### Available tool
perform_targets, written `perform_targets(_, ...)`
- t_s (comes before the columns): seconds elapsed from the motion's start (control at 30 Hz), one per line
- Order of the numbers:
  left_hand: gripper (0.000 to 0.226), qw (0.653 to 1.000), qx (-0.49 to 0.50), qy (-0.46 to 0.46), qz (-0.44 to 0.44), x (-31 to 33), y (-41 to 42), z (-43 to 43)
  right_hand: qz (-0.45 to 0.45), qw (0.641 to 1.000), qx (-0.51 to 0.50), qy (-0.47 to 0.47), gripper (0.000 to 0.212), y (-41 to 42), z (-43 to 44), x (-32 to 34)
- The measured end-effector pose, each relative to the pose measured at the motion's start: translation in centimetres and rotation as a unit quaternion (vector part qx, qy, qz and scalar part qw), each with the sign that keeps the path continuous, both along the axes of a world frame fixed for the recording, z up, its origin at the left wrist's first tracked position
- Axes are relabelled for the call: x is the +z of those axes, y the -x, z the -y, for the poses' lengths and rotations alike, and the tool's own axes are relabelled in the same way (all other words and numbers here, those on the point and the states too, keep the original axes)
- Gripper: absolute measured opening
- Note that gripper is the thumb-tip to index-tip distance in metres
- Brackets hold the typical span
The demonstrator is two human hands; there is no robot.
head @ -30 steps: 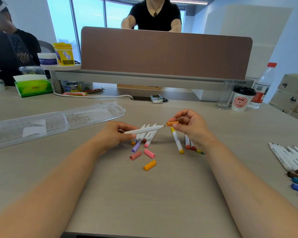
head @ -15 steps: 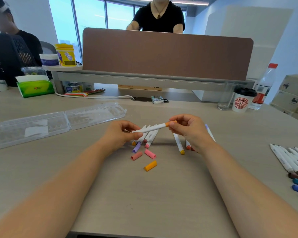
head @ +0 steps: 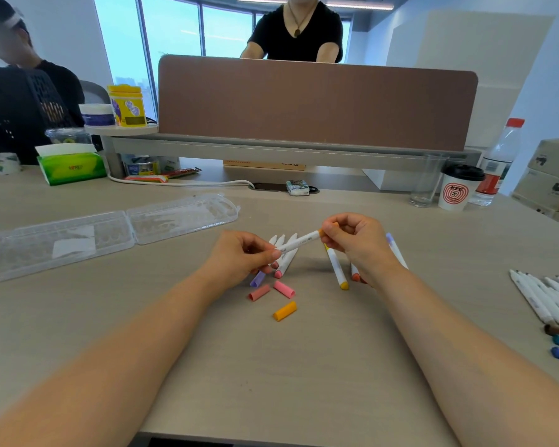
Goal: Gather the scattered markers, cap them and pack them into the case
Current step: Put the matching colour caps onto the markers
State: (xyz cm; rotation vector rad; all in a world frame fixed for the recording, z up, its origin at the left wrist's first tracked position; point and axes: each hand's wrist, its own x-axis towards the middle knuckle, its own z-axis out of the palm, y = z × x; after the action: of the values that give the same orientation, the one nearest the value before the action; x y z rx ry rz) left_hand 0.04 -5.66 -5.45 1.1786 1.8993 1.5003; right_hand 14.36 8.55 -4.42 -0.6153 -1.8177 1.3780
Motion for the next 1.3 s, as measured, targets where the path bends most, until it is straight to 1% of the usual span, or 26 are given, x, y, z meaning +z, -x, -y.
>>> perform_targets(0.17, 0.012, 1.0, 0.014, -0.005, -0.003, -0.1, 0.0, -0.1, -0.013, 1.0, -0.001, 0.004, 0.013, 0.0, 0.3, 0.3)
perform_targets(0.23, 0.012, 1.0, 0.024, -0.013, -0.008, 0.0, -0.2, -0.4, -0.056, 0.997, -0.015, 0.052, 0.011, 0.3, 0.4, 0.2)
perform_targets(0.33, 0.014, 0.999, 0.033, -0.028, -0.017, 0.1, -0.9, -0.9, -0.123, 0.977, -0.001, 0.175, 0.016, 1.2, 1.0, 0.1)
perform_targets(0.37, 0.014, 0.999, 0.038, -0.03, -0.023, 0.0, -1.0, -1.1, -0.125, 0.972, 0.014, 0.198, 0.019, 1.5, 1.3, 0.0)
perform_targets(0.43, 0.011, 0.998, 0.046, -0.03, -0.035, 0.0, -1.0, -1.3, -0.091, 0.974, 0.045, 0.202, 0.017, 2.0, 1.8, -0.1)
perform_targets(0.53, 0.012, 0.995, 0.041, 0.003, -0.087, -0.1, -0.7, -1.4, -0.033, 0.982, 0.062, 0.177, 0.013, 2.1, 2.3, -0.2)
perform_targets(0.6, 0.013, 0.992, 0.042, 0.019, -0.117, -0.2, -0.2, -1.4, -0.015, 0.987, 0.051, 0.155, 0.019, 2.1, 2.1, -0.1)
perform_targets(0.63, 0.013, 0.991, 0.052, 0.02, -0.118, -0.2, 0.2, -1.3, -0.002, 0.99, 0.038, 0.139, 0.023, 2.0, 1.9, 0.1)
perform_targets(0.7, 0.012, 0.989, 0.086, 0.019, -0.119, -0.3, 1.0, -1.1, 0.04, 0.995, 0.005, 0.091, 0.03, 1.8, 1.5, 0.1)
perform_targets(0.77, 0.011, 0.982, 0.11, 0.043, -0.147, -0.6, 1.8, -0.9, 0.091, 0.995, -0.022, 0.033, 0.036, 1.6, 1.2, 0.0)
perform_targets(0.83, 0.018, 0.971, 0.113, 0.088, -0.192, -0.8, 2.4, -0.8, 0.136, 0.99, -0.035, -0.02, 0.031, 1.7, 1.0, -0.2)
perform_targets(0.9, 0.023, 0.958, 0.109, 0.127, -0.235, -1.0, 2.7, -0.7, 0.186, 0.978, -0.051, -0.086, 0.019, 1.8, 0.6, -0.6)
perform_targets(0.97, 0.024, 0.949, 0.095, 0.141, -0.266, -0.9, 2.7, -0.7, 0.247, 0.954, -0.064, -0.159, 0.013, 2.0, 0.3, -0.9)
perform_targets(1.03, 0.023, 0.942, 0.062, 0.14, -0.298, -0.8, 2.4, -0.7, 0.298, 0.93, -0.059, -0.208, 0.019, 2.2, 0.2, -1.3)
perform_targets(1.17, 0.023, 0.92, -0.007, 0.144, -0.364, -0.7, 1.7, -0.8, 0.363, 0.897, -0.048, -0.248, 0.029, 2.3, 0.5, -1.3)
perform_targets(1.23, 0.029, 0.901, -0.018, 0.149, -0.406, -0.8, 1.8, -1.0, 0.4, 0.874, -0.045, -0.273, 0.032, 2.3, 0.6, -1.2)
perform_targets(1.3, 0.037, 0.869, -0.044, 0.168, -0.464, -1.0, 1.6, -1.3, 0.439, 0.848, -0.044, -0.292, 0.03, 2.4, 0.6, -1.0)
